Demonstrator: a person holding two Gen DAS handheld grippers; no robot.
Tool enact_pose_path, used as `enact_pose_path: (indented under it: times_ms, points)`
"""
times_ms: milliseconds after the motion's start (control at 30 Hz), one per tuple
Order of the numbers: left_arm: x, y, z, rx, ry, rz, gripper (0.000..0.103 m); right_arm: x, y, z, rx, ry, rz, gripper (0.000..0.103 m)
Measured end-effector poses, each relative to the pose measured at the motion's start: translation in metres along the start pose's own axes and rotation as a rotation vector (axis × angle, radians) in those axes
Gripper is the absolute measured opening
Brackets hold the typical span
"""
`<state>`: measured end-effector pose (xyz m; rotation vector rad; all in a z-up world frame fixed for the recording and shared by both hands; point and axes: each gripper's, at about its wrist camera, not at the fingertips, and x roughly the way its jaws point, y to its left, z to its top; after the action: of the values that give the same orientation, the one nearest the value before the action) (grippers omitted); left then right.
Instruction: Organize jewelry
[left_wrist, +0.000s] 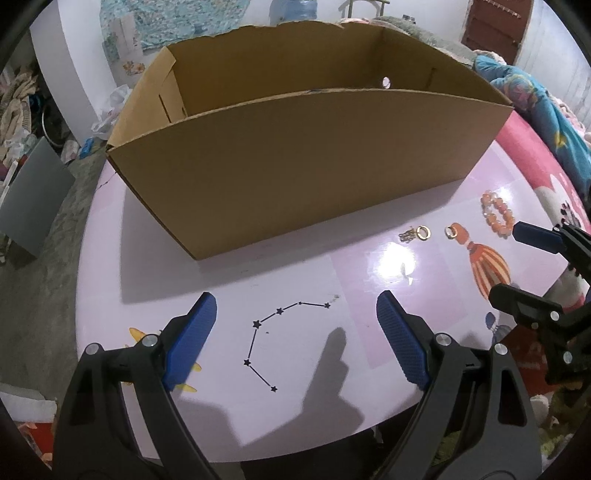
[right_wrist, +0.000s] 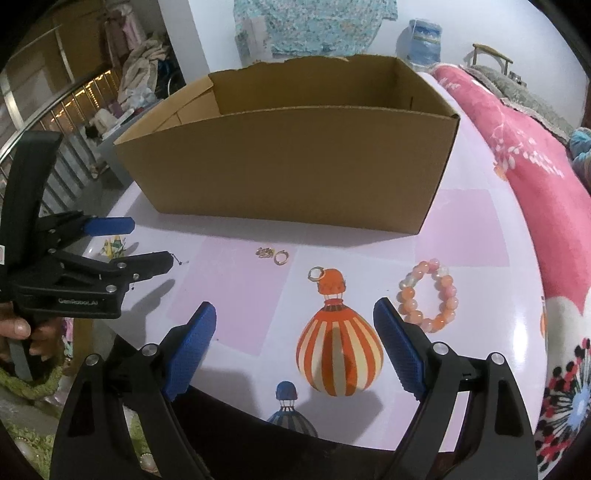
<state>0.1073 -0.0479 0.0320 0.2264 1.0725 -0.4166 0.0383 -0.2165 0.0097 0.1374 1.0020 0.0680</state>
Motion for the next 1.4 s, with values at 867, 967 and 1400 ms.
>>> enact_pose_path:
  times_ms: [867,967,1400]
  points:
    - [0.019,0.008,0.0,0.017,0.04,0.04,0.085,0.019,-0.006,0.015,0.007,0.023,0.03,0.085]
    - [0.016,0.006,-0.002,0.027,0.001,0.016,0.085,0.016,-0.013,0.013,0.031,0.017,0.038,0.085]
    - [0.0,-0.037,-0.012,0.232,-0.173,-0.124,0.064,0.01,-0.028,0.006,0.059,-0.014,0.053,0.066]
